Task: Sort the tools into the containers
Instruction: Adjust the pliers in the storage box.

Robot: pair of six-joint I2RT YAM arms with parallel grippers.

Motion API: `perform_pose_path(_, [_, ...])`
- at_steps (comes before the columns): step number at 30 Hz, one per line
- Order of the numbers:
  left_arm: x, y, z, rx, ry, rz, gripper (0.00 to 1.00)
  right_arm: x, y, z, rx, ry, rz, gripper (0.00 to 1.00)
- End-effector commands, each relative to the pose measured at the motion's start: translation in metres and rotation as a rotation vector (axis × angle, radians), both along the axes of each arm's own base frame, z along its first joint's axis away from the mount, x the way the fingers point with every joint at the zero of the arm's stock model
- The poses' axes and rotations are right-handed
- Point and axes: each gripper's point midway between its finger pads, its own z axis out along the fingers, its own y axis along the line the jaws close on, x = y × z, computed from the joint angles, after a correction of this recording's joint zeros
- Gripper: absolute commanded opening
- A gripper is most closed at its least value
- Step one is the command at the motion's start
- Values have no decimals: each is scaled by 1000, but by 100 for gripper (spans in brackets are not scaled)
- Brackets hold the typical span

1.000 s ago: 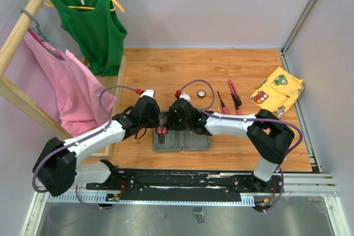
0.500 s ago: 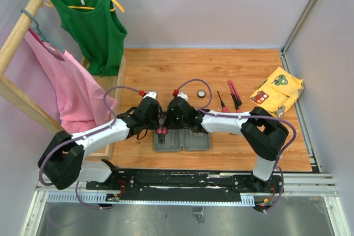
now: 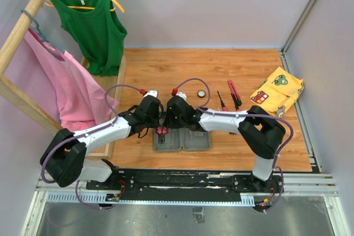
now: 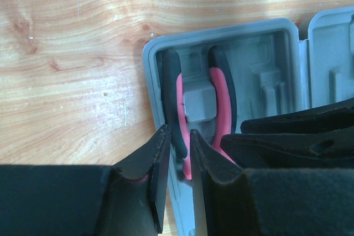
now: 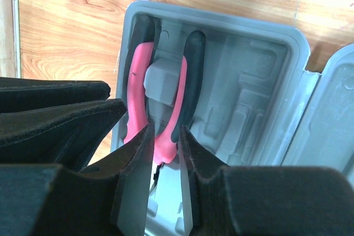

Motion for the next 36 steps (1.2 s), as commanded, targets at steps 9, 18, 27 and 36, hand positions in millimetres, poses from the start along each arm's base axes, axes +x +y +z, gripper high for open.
perform_pose_path(9, [14, -4, 7, 0, -32, 6, 24, 14, -10, -16, -52, 23, -46, 21])
perform_pose_path(18, [15, -2, 3, 16, -29, 13, 23, 13, -9, -22, -58, 36, -43, 16])
perform_pose_path(27, [16, 1, -4, 46, -7, 27, 17, 12, -12, -20, -64, 35, -46, 15])
perform_pose_path(36, [15, 4, -14, 75, 18, 36, 11, 11, -14, -23, -77, 42, -45, 14])
